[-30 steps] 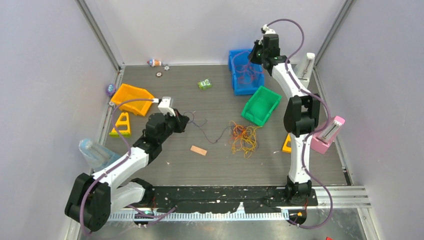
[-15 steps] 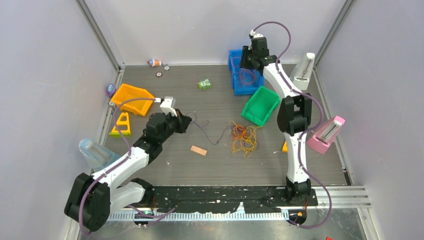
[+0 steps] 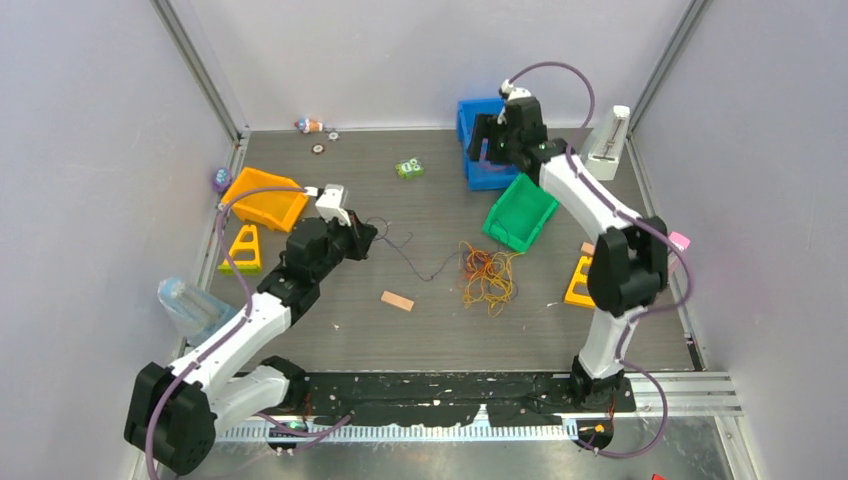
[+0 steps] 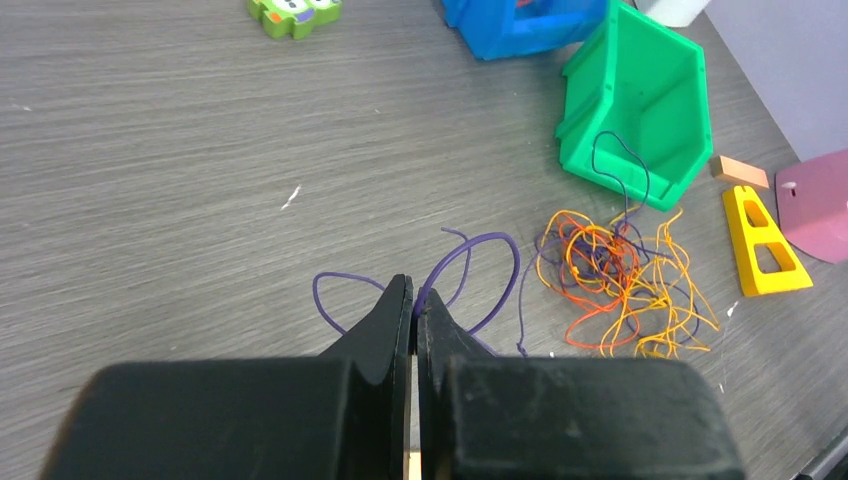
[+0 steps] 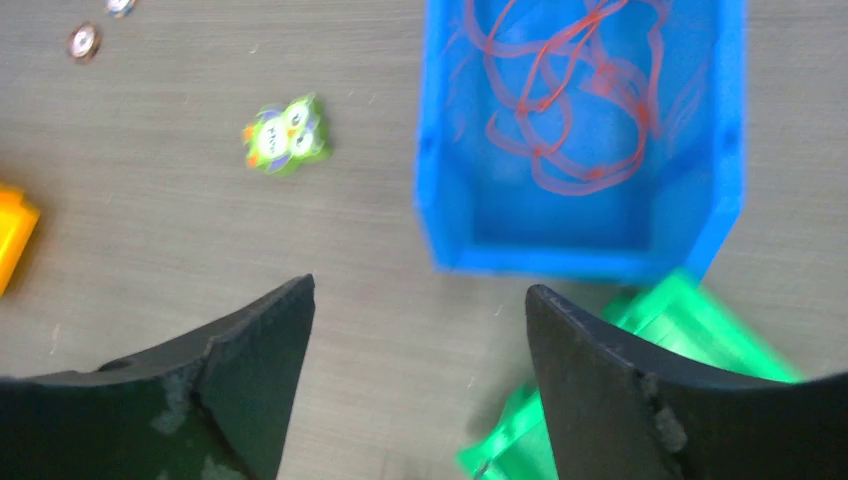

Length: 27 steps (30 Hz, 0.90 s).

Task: Untangle the cables
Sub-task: Place the cable in the bin, then untie the cable.

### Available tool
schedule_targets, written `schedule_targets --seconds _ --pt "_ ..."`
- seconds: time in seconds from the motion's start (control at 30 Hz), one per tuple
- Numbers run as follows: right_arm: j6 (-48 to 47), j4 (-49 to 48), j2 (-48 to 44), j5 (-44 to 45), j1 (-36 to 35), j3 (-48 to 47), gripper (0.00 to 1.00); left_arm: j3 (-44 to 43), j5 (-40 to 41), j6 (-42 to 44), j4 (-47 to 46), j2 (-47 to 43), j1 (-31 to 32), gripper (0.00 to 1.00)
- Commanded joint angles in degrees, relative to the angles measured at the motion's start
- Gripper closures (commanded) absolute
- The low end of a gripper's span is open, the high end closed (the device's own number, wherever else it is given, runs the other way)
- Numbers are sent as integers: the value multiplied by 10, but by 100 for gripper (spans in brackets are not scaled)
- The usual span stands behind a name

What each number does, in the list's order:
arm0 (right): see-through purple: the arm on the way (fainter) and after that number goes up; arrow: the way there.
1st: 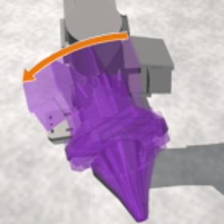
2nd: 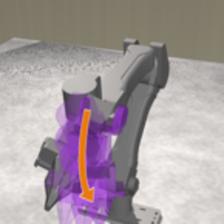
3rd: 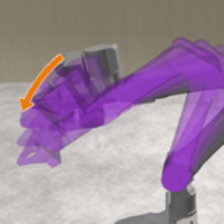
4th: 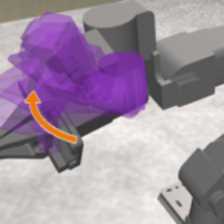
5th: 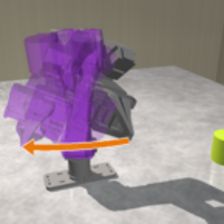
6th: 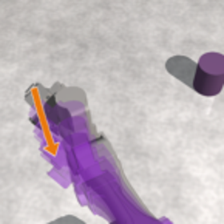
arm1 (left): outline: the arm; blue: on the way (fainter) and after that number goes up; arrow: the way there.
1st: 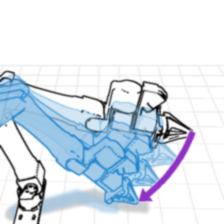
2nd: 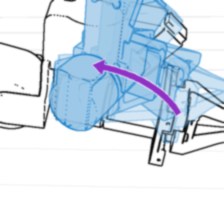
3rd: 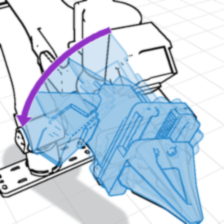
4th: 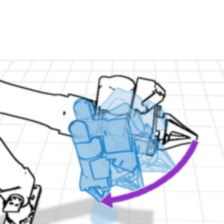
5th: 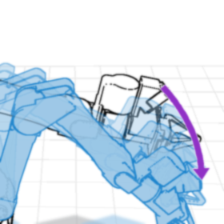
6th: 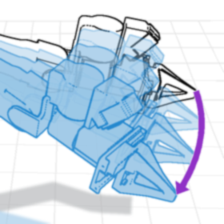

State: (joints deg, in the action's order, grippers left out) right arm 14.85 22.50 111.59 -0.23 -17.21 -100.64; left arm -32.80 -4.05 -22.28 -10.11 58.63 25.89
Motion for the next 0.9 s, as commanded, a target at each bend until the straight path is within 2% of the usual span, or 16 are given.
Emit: schedule_targets --seconds 0.0,0.2,0.3,0.63,0.8,0.87 --pt "59 -136 -151 40 -76 199 15 -33 55 20 29 -40 2 100" --pt "54 -141 -250 77 -155 343 14 -43 66 29 39 -74 2 100" --pt "50 -142 -289 47 -161 402 20 -54 65 33 51 -82 2 100" --pt "52 -128 -295 48 -185 522 27 -99 72 29 79 -96 2 100" --pt "77 -139 -303 51 -191 567 26 -145 98 26 117 -108 2 100" --pt "84 -136 -303 60 -191 575 26 -173 135 37 150 -119 2 100"
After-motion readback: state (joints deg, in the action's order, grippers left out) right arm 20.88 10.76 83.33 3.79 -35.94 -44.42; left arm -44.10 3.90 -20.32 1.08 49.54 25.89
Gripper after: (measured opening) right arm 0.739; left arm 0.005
